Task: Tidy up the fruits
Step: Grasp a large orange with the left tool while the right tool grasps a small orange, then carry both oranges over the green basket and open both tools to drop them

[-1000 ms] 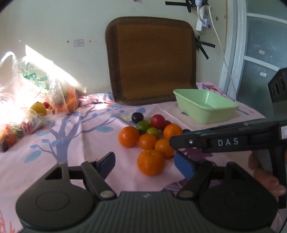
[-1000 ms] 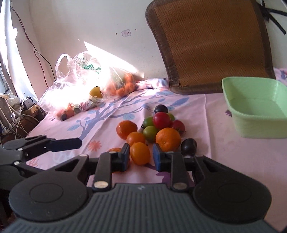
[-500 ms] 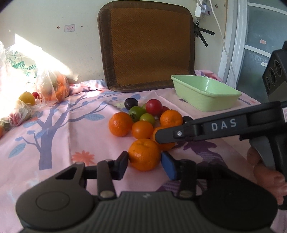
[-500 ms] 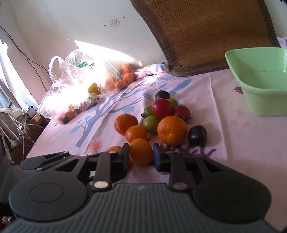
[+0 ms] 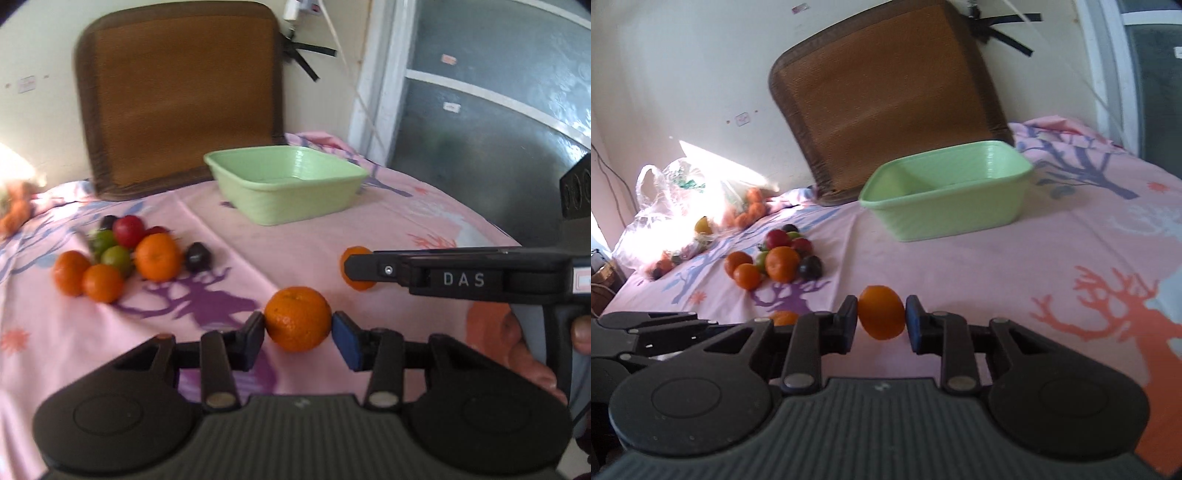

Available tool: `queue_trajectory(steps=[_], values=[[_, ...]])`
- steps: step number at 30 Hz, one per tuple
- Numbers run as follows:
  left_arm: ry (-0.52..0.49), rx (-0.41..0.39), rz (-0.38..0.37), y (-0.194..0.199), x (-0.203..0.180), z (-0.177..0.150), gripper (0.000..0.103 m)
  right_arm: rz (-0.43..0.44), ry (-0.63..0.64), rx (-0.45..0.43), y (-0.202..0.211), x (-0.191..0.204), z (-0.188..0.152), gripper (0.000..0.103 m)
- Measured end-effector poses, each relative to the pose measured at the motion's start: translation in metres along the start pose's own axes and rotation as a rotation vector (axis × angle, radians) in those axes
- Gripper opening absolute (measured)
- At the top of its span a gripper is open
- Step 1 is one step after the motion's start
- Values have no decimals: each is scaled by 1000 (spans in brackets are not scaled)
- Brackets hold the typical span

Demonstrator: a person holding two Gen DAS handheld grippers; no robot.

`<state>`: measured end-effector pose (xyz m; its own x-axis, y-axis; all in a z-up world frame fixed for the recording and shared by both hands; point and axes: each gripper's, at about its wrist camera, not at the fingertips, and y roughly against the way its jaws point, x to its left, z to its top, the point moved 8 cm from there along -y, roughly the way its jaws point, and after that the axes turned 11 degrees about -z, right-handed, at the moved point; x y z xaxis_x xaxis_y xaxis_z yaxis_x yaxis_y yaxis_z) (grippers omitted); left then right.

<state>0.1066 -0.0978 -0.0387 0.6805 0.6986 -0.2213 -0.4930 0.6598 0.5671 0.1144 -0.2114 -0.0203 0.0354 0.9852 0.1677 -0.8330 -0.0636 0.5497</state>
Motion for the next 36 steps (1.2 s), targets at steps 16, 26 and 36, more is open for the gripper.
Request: queue_trajectory(steps=[16, 26, 36], values=[[-24, 18, 1, -29, -14, 17, 42, -98, 113, -73, 8, -22, -14, 31], [42, -124, 44, -69, 31, 135, 42, -109, -44, -253, -27, -56, 92, 31], [93, -25, 88, -116, 51, 126, 47, -188, -23, -192, -63, -62, 83, 33]])
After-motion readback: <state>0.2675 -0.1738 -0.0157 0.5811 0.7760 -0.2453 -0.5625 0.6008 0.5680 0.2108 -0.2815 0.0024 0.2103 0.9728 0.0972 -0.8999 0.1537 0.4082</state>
